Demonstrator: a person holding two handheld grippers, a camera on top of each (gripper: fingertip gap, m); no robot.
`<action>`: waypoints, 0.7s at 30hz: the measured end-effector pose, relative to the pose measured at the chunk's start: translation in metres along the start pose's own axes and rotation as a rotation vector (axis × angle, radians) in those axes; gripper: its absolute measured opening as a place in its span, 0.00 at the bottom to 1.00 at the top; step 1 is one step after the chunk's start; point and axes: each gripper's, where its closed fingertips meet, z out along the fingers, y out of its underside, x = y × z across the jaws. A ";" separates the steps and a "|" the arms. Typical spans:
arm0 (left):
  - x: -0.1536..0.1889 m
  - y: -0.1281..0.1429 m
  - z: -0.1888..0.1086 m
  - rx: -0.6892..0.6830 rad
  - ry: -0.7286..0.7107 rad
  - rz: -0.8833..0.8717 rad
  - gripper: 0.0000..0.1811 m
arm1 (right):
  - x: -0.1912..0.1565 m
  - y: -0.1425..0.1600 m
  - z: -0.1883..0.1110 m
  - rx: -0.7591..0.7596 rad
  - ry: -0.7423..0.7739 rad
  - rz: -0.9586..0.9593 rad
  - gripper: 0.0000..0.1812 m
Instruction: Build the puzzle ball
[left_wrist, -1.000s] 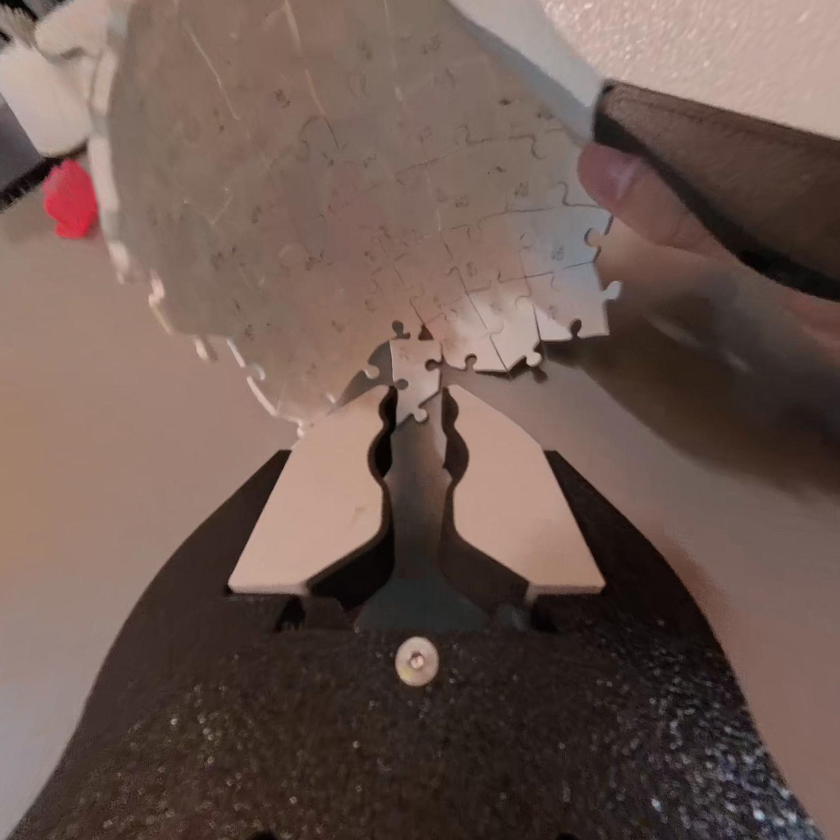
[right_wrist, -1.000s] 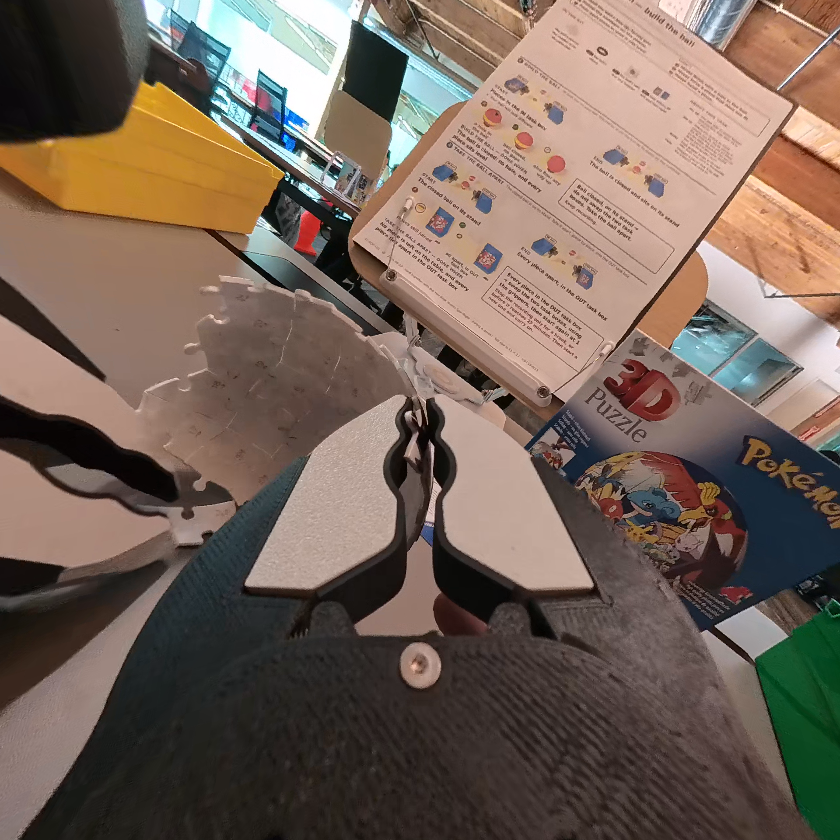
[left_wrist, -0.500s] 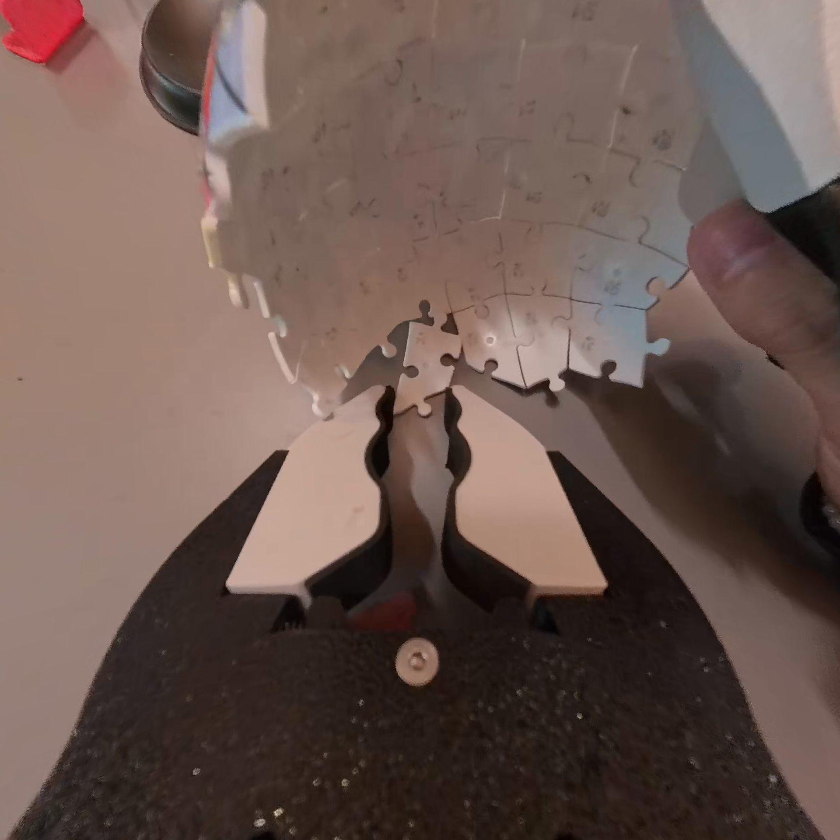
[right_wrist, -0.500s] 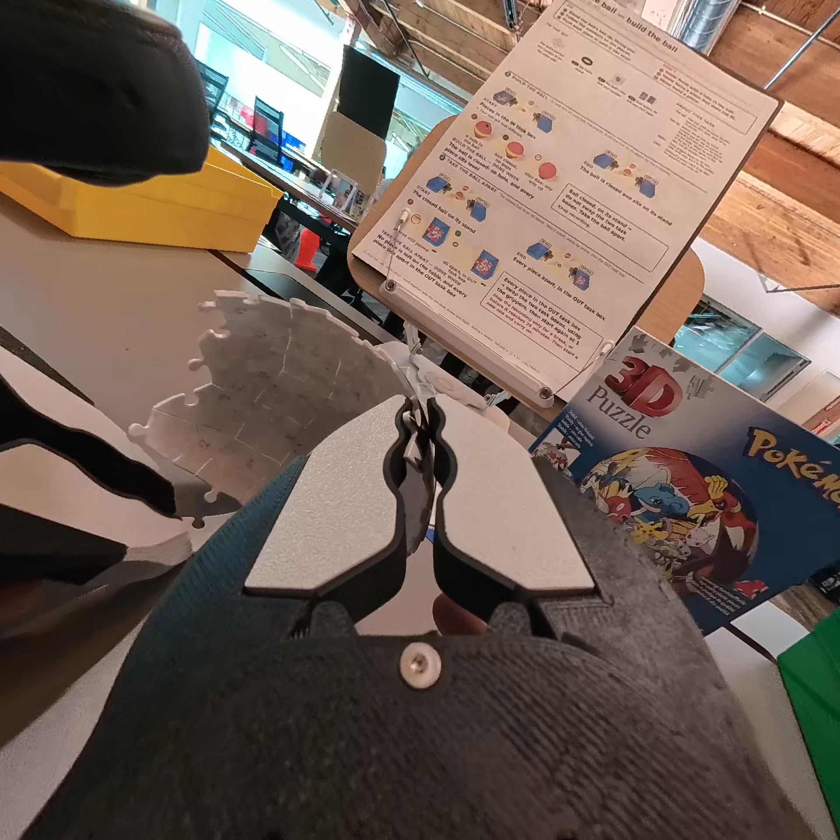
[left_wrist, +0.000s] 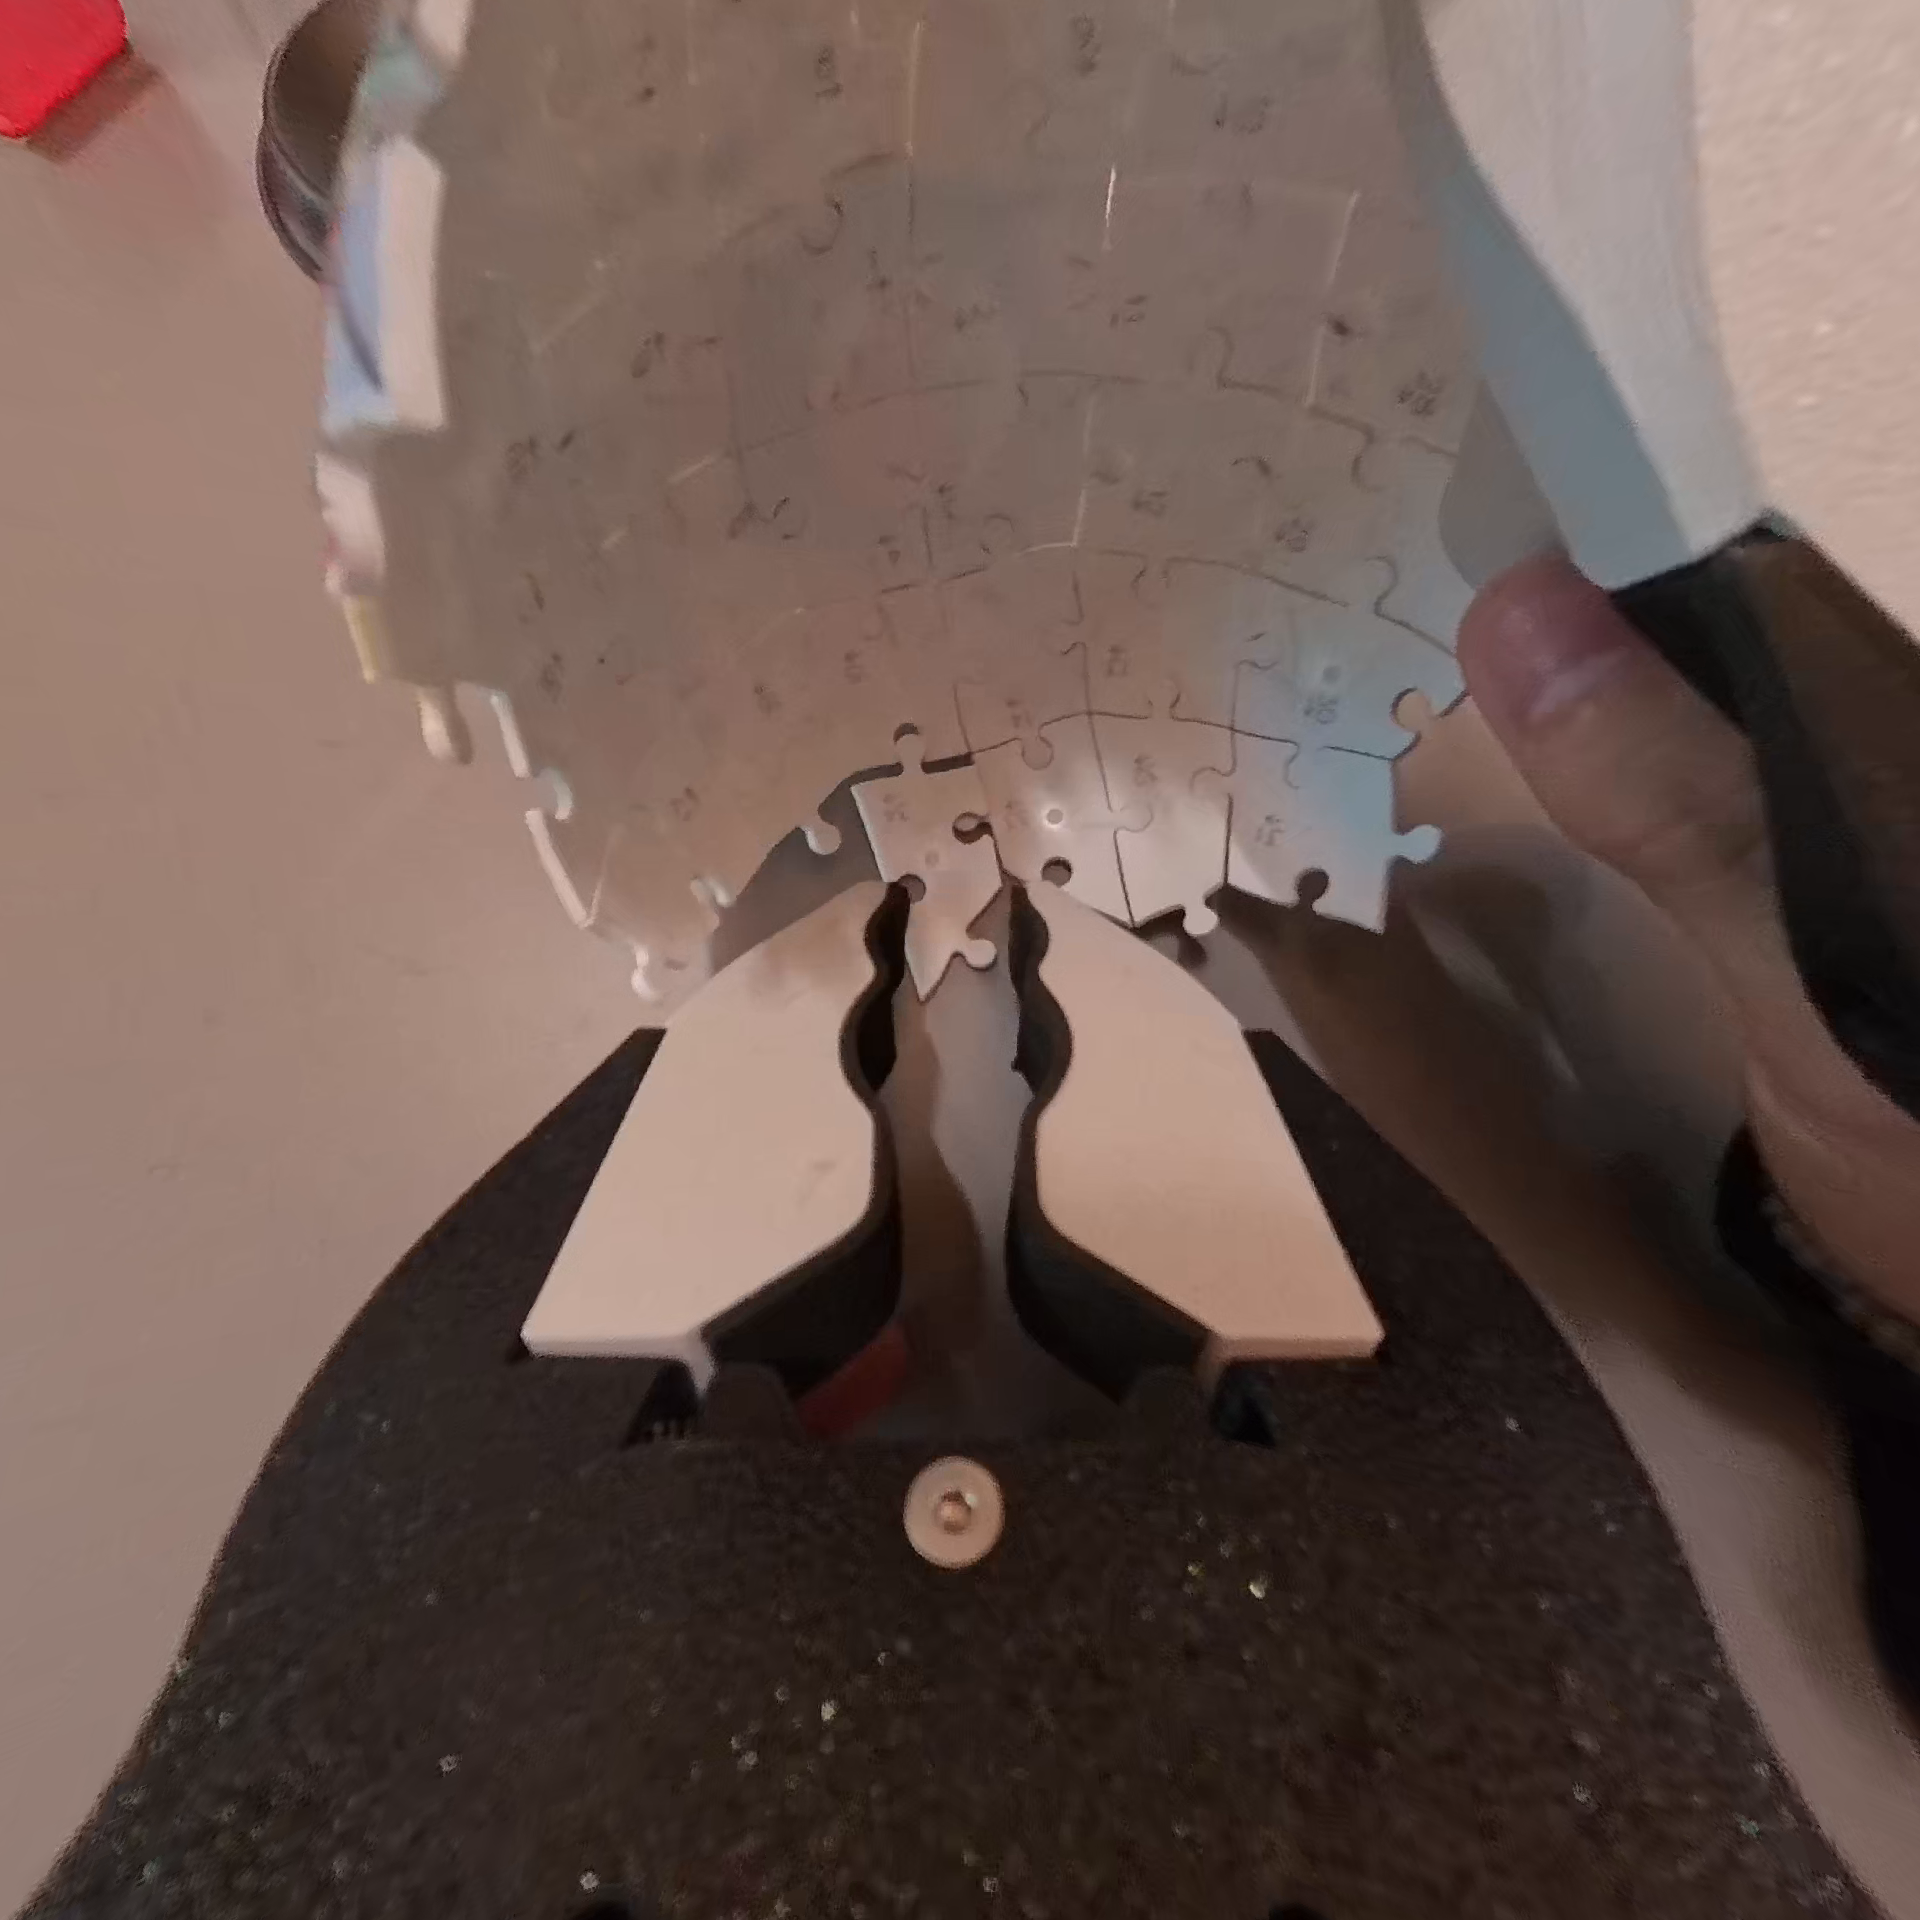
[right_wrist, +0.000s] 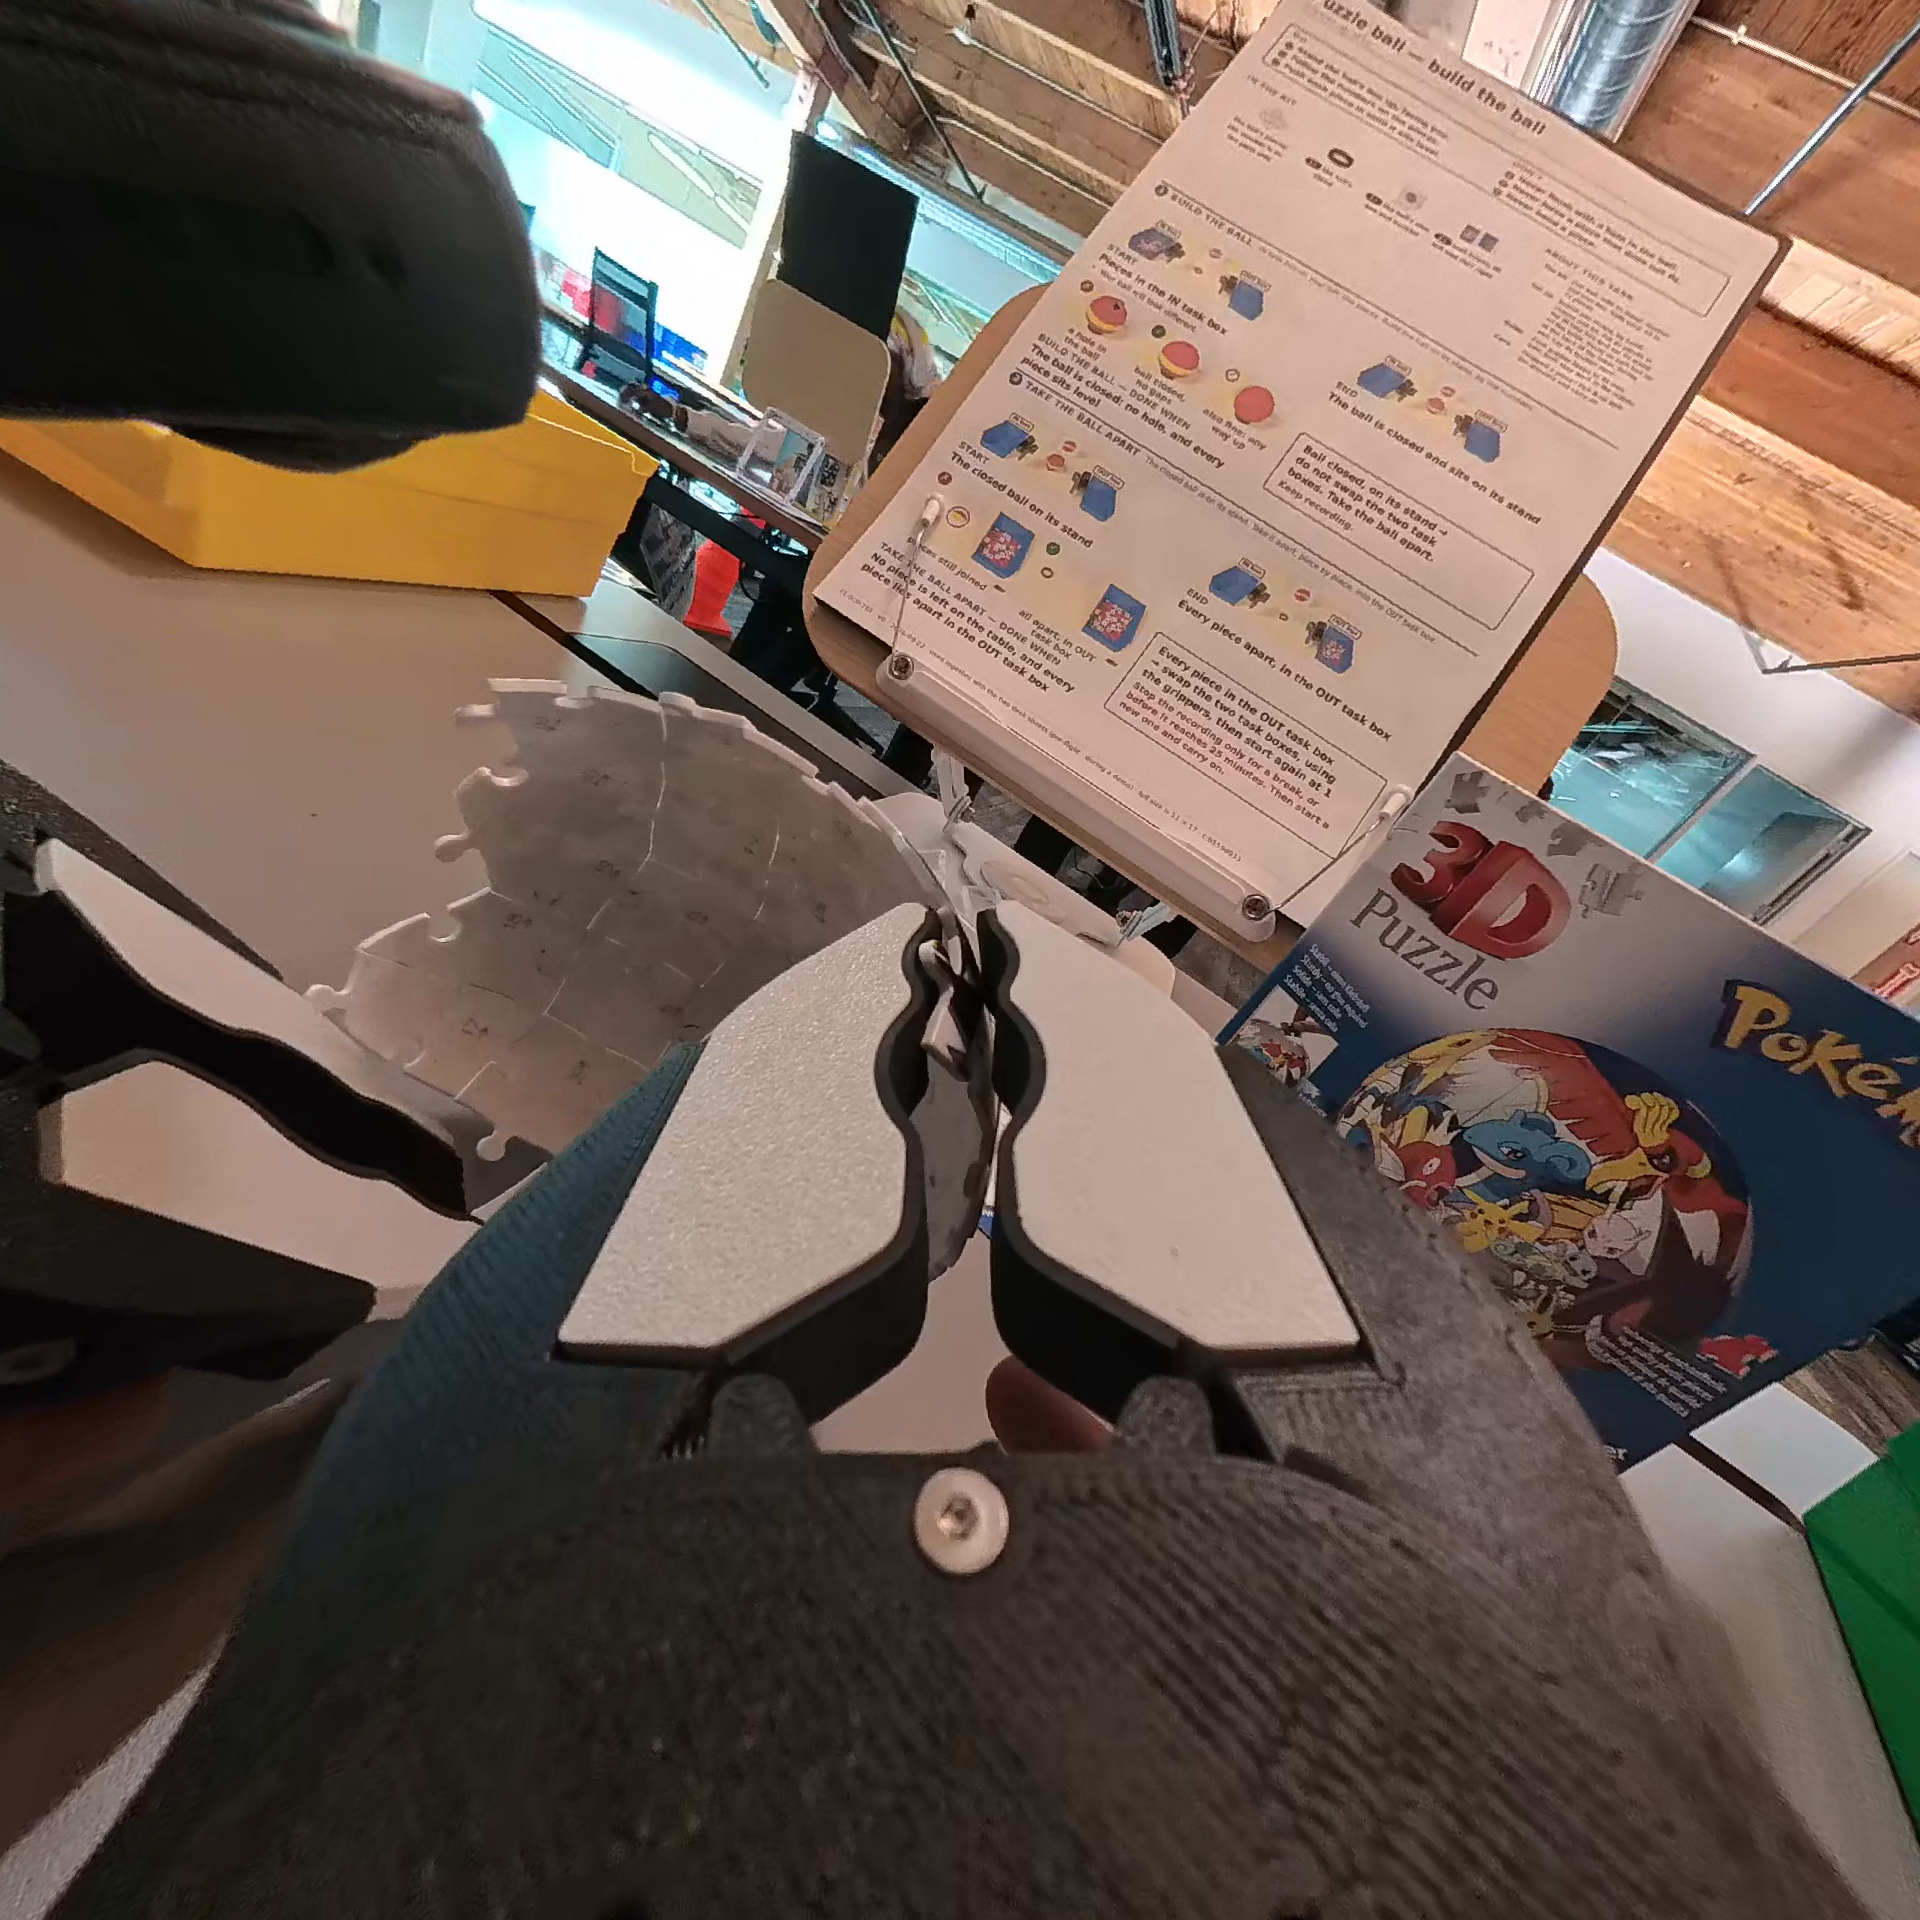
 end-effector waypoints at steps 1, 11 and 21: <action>0.000 0.000 0.001 -0.003 -0.007 0.009 0.09 | 0.000 0.000 0.000 0.000 -0.002 -0.001 0.04; 0.000 -0.003 0.003 0.001 -0.002 0.025 0.07 | -0.002 -0.001 -0.001 0.011 -0.007 0.004 0.04; -0.001 0.004 -0.005 0.002 -0.033 0.205 0.11 | -0.003 -0.002 -0.004 0.024 -0.001 -0.007 0.04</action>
